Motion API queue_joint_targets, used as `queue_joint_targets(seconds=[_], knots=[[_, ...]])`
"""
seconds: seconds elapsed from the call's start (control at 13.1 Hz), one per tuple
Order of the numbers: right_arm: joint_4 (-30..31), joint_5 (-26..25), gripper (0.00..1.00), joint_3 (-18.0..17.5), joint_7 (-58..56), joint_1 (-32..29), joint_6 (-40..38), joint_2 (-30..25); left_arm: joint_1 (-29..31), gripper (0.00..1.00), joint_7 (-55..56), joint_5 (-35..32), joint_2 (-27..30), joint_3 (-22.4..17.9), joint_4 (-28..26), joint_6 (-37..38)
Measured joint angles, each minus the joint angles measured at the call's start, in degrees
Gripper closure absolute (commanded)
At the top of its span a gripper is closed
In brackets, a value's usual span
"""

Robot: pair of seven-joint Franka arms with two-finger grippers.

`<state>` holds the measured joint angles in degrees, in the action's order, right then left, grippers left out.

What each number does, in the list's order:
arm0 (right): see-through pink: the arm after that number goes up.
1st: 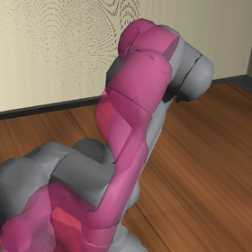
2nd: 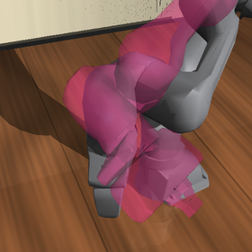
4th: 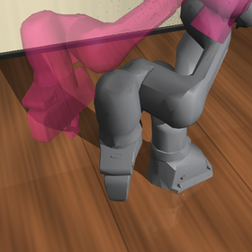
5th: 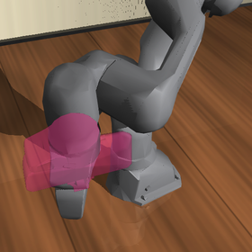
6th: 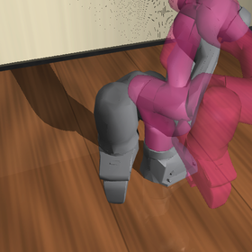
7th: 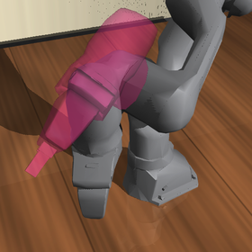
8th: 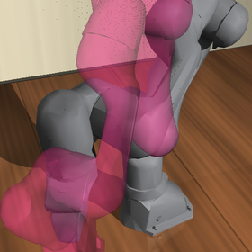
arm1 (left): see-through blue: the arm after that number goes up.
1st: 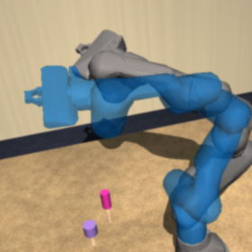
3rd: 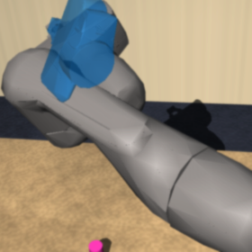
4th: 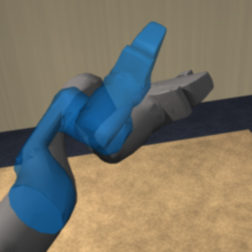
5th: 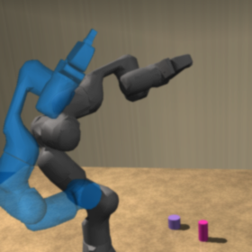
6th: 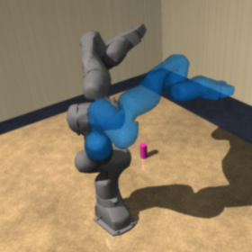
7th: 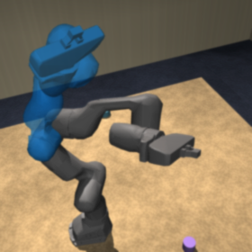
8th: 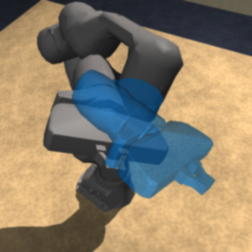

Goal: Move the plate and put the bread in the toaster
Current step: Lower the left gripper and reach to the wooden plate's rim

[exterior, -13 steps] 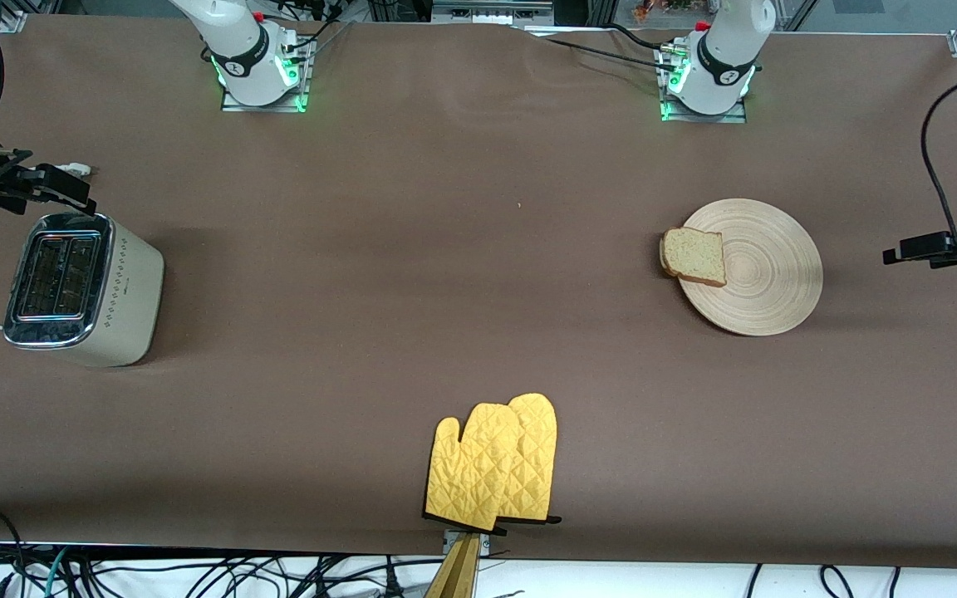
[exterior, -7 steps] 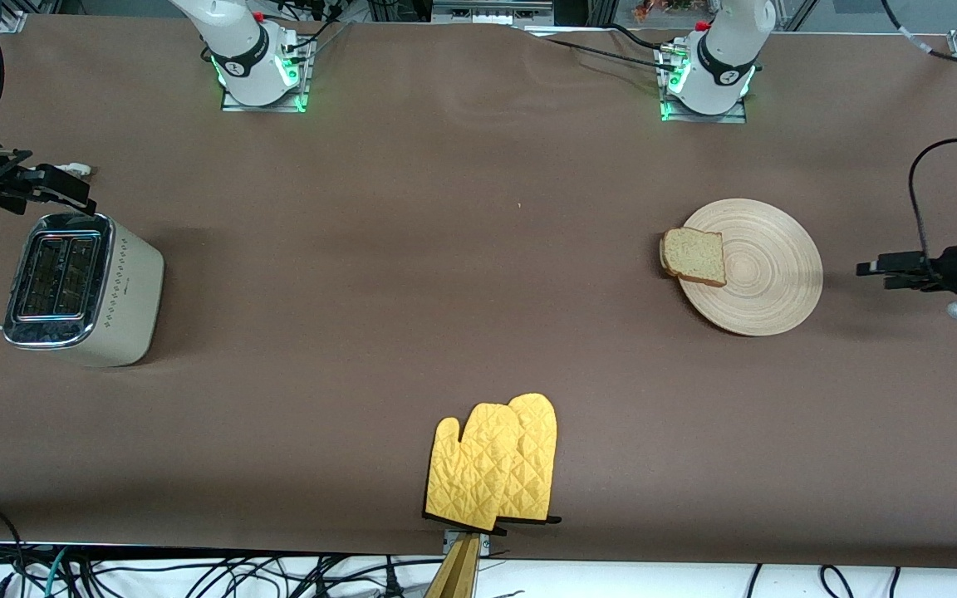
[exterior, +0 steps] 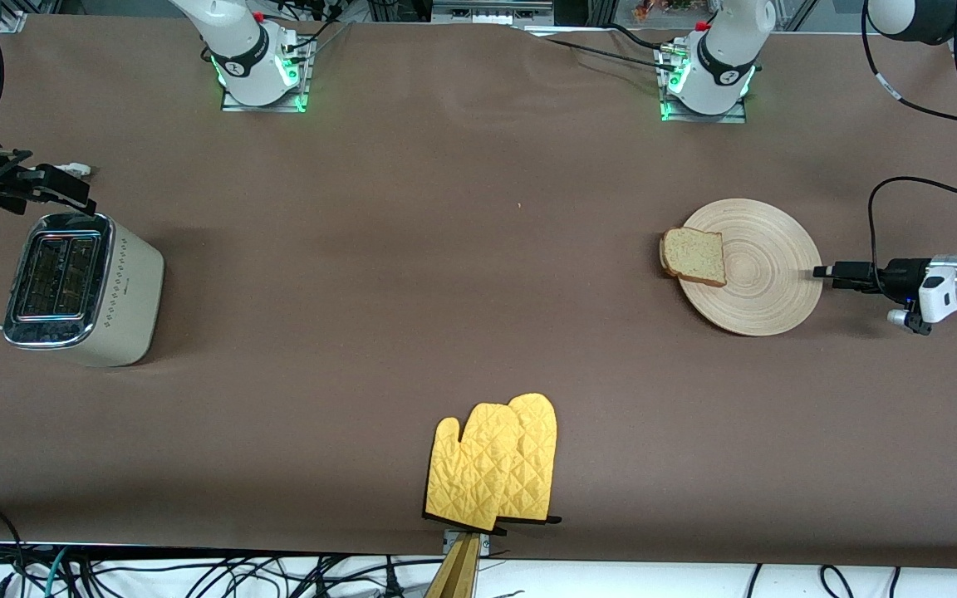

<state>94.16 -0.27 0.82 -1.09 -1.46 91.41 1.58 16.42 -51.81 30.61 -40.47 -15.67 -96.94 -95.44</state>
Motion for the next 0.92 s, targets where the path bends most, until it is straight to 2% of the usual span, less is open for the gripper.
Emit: queue_joint_targets(seconds=[0.23, 0.46, 0.69, 0.92], knots=[[0.00, 0.13, 0.00, 0.02, 0.00, -0.06, 0.00, 0.02, 0.29, 0.00, 0.00, 4.06, 0.00, -0.05, -2.06, 2.95], [0.00, 0.28, 0.00, 0.03, 0.00, -0.06, 0.00, 0.04, 0.79, 0.01, -0.23, 4.74, -0.01, -0.05, -4.57, 3.03], [0.00, 0.35, 0.00, 0.02, 0.00, -0.06, 0.00, 0.05, 1.05, 0.40, -0.23, 4.75, -0.04, -0.05, -5.79, 3.06], [0.00, 0.36, 0.00, -0.04, 0.00, -0.04, 0.00, 0.05, 1.09, 0.58, -0.24, 4.76, -0.67, -0.05, -6.34, 3.05]])
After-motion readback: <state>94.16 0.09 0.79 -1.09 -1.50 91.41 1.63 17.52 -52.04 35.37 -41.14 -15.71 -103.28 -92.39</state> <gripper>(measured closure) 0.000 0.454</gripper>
